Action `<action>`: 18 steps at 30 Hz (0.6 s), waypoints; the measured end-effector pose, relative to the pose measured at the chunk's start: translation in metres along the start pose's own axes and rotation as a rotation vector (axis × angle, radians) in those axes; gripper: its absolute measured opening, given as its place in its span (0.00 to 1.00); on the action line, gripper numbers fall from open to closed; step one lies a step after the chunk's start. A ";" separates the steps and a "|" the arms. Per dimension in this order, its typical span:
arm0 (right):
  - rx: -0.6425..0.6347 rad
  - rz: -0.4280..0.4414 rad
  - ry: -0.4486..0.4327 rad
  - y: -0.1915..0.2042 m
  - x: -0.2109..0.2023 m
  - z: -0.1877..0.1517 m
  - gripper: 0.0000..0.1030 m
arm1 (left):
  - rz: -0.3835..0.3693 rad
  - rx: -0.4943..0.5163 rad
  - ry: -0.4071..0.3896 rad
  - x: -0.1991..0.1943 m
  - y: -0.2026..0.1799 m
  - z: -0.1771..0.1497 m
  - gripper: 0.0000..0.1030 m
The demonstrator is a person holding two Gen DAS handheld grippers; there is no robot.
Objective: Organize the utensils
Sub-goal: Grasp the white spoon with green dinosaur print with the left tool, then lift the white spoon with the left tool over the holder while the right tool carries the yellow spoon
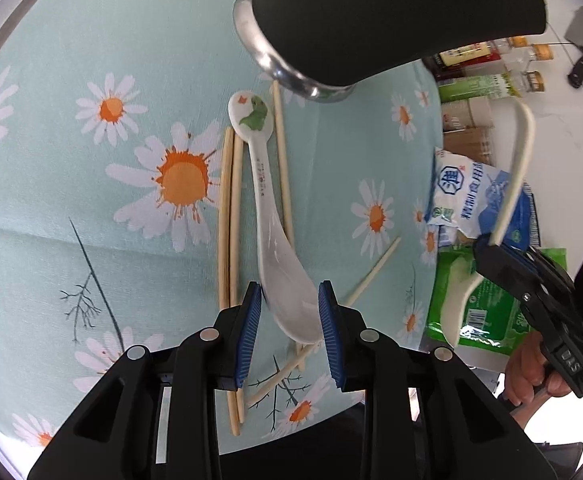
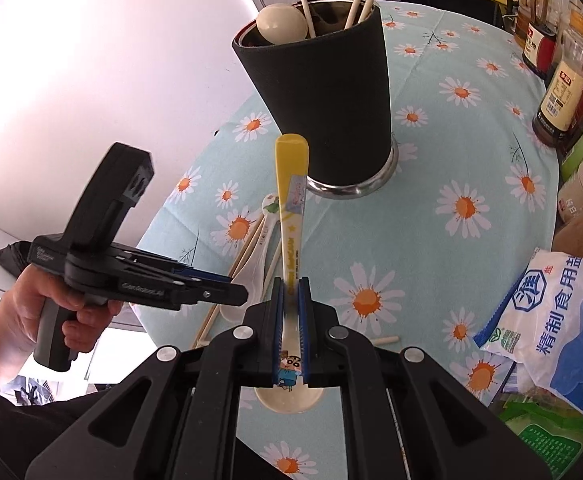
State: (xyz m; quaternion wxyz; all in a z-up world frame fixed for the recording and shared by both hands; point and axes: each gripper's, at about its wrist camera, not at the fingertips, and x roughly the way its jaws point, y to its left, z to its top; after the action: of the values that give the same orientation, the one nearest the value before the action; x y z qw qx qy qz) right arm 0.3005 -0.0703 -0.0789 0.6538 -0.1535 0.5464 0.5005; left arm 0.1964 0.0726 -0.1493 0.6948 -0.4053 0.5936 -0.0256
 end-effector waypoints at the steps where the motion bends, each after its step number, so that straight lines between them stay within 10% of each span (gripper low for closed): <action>1: -0.001 0.003 -0.001 0.000 -0.001 -0.001 0.08 | 0.004 -0.003 0.001 0.002 0.000 0.000 0.26; 18: -0.028 0.013 0.001 -0.001 -0.001 0.002 0.07 | 0.034 -0.051 -0.087 -0.003 0.011 -0.001 0.04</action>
State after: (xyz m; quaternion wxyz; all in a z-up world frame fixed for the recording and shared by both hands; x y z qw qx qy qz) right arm 0.3026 -0.0696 -0.0781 0.6480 -0.1592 0.5407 0.5123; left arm 0.1900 0.0812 -0.1538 0.7097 -0.4134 0.5701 0.0187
